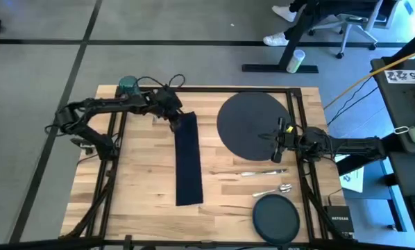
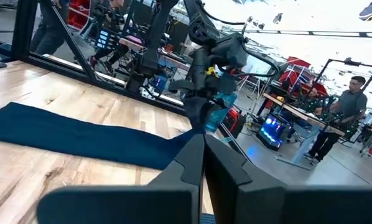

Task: Set table place
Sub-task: Fold the black table napkin

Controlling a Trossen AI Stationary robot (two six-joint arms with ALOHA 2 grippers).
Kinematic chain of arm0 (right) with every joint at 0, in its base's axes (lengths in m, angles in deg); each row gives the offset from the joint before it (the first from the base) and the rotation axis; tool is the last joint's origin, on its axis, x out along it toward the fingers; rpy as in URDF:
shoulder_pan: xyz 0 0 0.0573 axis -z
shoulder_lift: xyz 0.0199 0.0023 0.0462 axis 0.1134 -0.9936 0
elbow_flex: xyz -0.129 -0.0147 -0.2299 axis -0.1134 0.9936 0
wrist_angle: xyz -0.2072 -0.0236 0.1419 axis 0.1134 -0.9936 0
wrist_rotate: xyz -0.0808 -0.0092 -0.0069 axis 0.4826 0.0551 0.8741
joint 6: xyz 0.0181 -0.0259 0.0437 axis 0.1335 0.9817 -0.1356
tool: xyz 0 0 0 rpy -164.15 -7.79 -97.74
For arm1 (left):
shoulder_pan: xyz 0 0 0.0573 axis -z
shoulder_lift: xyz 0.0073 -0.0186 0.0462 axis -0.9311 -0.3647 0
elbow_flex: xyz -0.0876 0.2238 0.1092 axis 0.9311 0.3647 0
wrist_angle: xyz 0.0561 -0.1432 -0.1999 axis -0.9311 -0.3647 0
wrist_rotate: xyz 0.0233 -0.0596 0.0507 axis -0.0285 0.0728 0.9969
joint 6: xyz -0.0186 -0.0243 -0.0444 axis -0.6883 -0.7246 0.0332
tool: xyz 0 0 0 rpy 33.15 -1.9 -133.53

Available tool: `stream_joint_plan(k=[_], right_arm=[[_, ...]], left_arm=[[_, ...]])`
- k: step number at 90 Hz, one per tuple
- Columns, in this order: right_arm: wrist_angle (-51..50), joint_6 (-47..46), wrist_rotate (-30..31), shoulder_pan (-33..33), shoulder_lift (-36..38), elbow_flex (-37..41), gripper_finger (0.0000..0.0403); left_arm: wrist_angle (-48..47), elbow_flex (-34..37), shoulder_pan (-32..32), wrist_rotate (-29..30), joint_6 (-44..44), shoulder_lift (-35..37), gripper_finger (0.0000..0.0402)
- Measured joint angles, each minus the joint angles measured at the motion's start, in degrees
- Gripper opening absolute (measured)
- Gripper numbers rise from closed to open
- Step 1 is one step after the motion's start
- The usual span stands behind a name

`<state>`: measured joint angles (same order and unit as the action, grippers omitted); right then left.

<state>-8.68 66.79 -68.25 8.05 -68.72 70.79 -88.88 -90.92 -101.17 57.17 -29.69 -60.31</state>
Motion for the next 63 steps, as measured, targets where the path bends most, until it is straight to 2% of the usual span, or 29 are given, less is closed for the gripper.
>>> stream_joint_plan(k=[33, 63], right_arm=[[-0.2, 0.0, 0.0, 0.0, 0.0, 0.0, 0.0000], [-0.2, -0.1, 0.0, 0.0, 0.0, 0.0, 0.0000]], left_arm=[[-0.5, 0.0, -3.2, 1.5, -1.8, 0.0, 0.0199], [-3.6, 0.0, -5.9, 1.5, -2.5, -0.2, 0.0227]])
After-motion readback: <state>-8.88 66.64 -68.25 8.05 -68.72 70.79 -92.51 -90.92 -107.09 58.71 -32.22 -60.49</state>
